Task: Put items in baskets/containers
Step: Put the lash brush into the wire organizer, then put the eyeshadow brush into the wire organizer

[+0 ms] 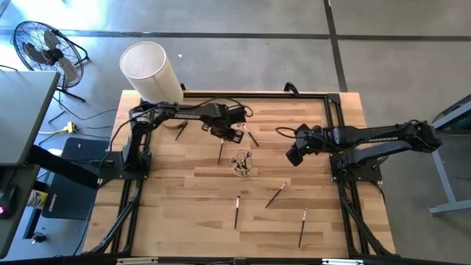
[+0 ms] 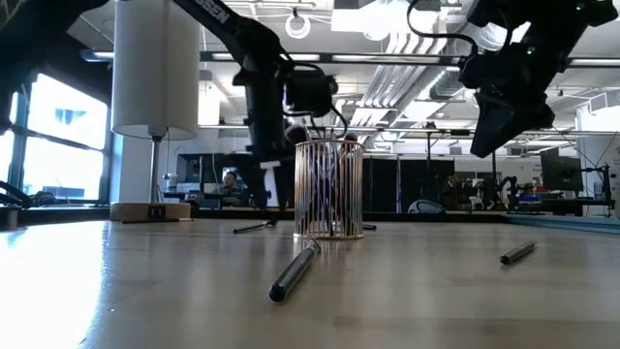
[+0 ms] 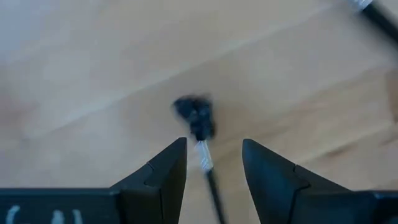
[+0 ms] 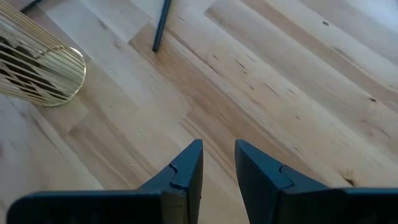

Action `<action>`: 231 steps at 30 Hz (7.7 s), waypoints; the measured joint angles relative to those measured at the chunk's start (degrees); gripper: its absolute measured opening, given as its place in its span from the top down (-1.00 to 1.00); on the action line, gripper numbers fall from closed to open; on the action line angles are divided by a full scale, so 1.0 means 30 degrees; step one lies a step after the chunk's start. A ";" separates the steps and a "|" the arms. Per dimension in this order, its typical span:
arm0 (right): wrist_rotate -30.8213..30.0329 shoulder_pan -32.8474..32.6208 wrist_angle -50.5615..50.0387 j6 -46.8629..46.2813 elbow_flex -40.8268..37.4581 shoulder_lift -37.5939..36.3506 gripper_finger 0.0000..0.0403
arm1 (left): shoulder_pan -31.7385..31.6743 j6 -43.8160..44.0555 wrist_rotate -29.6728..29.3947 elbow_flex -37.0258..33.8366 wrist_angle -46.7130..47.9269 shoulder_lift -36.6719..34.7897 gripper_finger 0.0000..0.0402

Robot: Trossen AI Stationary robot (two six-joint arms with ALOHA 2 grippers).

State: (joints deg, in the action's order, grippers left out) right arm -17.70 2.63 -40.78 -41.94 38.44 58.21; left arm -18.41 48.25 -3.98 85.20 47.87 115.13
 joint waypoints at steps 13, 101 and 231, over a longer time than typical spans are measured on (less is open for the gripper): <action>-0.0040 0.0000 0.0040 -0.0159 0.0000 -0.0441 0.57 | 0.0000 0.0000 -0.1998 -0.0013 -0.0981 0.0853 0.24; 0.2472 -0.0051 0.1779 0.5720 0.0022 -0.0434 0.72 | 1.1890 -0.7479 -1.8470 -0.9149 -2.5999 -0.6388 1.00; 0.6650 -1.3056 0.1631 -2.5842 0.2295 1.1304 0.98 | 1.3136 -0.2506 -0.1079 -1.7265 -0.5409 -2.0713 1.00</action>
State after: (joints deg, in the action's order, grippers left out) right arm 2.25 -36.53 -35.89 -119.46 45.32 92.12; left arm 20.99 40.73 -7.22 33.41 31.64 52.99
